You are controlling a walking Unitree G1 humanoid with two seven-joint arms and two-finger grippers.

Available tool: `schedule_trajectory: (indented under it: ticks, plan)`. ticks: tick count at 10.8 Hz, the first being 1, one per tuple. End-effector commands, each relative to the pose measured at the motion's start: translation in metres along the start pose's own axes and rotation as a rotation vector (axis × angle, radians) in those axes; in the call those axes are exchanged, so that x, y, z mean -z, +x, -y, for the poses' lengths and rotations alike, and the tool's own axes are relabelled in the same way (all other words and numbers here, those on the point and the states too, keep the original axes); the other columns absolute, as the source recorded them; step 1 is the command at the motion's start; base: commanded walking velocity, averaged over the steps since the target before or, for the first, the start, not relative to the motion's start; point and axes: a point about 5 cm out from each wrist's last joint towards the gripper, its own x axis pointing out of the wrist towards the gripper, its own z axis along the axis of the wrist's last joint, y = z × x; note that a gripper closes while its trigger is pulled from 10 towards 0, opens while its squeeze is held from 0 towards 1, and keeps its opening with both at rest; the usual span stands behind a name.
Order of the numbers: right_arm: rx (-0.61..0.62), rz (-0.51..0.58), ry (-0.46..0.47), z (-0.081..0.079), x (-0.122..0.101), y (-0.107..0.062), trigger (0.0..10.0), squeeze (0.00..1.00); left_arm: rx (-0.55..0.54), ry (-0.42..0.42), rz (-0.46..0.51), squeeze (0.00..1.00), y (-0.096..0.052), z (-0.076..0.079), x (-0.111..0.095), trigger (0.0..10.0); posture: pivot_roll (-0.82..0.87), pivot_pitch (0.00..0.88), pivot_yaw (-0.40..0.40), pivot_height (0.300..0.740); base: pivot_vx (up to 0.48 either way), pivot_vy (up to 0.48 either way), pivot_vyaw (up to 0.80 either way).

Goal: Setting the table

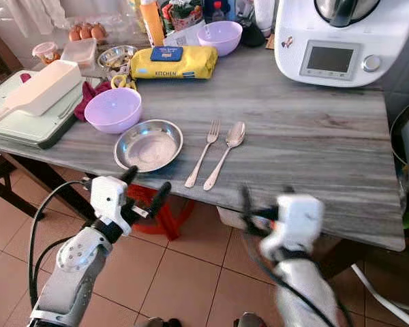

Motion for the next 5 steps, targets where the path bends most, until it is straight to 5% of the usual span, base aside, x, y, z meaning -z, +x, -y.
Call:
schedule_trajectory:
  ticks: [1, 5]
  plan:
    - [0.009, -0.026, 0.017, 0.0003, 0.0039, -0.0037, 10.0, 0.00, -0.039, 0.020, -0.027, 0.00, -0.0041, -0.0055, 0.0059, 10.0, -0.13, 0.118, 0.141, 0.740, 0.000, 0.000, 0.00]
    - [0.048, -0.037, -0.026, 0.0028, 0.0085, -0.0003, 10.0, 0.00, -0.033, 0.023, -0.043, 0.00, -0.0010, -0.0041, 0.0130, 10.0, -0.14, 0.107, 0.150, 0.740, 0.000, 0.000, 0.00]
